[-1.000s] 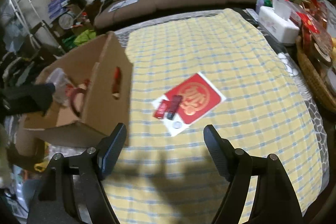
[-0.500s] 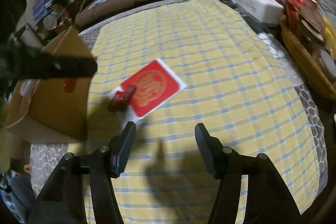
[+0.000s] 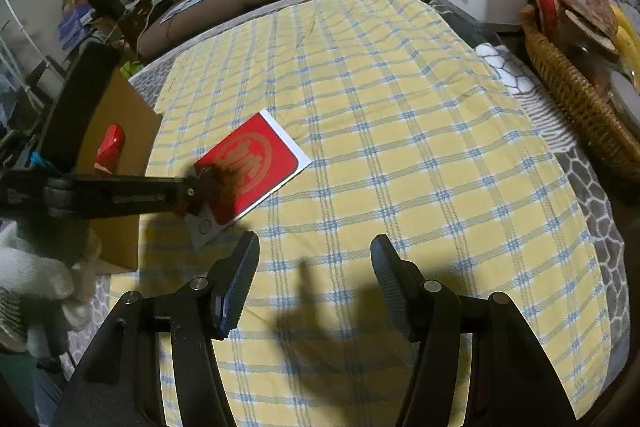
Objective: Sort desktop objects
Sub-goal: 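Move the left tool down to the small items on the red card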
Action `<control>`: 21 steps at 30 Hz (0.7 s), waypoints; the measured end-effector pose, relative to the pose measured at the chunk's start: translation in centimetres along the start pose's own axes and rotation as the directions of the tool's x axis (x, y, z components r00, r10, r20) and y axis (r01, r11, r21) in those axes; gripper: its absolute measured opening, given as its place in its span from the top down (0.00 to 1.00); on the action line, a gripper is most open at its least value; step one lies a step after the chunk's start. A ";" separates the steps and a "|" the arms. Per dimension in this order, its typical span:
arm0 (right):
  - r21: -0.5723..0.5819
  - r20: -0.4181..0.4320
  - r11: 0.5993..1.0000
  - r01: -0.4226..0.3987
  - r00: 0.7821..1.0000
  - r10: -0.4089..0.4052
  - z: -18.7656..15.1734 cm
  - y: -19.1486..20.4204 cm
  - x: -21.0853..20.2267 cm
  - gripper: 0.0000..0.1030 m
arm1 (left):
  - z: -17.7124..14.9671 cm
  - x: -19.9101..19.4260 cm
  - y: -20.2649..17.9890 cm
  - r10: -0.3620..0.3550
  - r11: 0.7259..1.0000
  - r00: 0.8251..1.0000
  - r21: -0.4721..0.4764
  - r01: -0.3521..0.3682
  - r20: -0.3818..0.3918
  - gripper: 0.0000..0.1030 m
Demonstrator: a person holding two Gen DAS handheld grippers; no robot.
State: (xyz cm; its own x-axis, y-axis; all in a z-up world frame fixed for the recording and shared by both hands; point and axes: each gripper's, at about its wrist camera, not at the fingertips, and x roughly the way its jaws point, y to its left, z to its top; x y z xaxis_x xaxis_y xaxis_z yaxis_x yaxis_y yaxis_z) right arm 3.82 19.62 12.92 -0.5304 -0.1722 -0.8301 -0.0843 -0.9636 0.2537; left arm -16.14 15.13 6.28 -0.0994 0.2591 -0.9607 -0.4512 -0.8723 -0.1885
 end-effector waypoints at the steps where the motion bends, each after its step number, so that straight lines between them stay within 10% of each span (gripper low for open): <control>1: 0.000 -0.002 1.000 -0.009 1.000 0.009 0.0 0.1 0.2 0.41 | -0.1 0.2 0.1 -0.007 1.000 1.000 0.002 0.007 -0.001 0.75; 8: -0.005 -0.005 0.999 -0.036 0.999 0.036 -0.1 0.9 0.8 0.41 | -0.2 1.0 0.5 0.000 1.000 1.000 -0.011 0.000 -0.004 1.00; 21: 0.015 0.007 0.995 -0.094 0.996 0.094 0.8 2.6 0.3 0.41 | 0.9 -8.3 0.3 -0.167 0.986 0.980 -0.006 0.169 0.110 1.00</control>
State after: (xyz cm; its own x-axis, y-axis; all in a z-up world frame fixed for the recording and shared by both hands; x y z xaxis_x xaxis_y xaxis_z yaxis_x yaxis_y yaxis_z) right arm 2.75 17.22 13.68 -0.5420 -0.2605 -0.7990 -0.0470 -0.9399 0.3383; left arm -16.24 13.07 14.35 -0.1199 0.4452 -0.8874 -0.4561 -0.8186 -0.3490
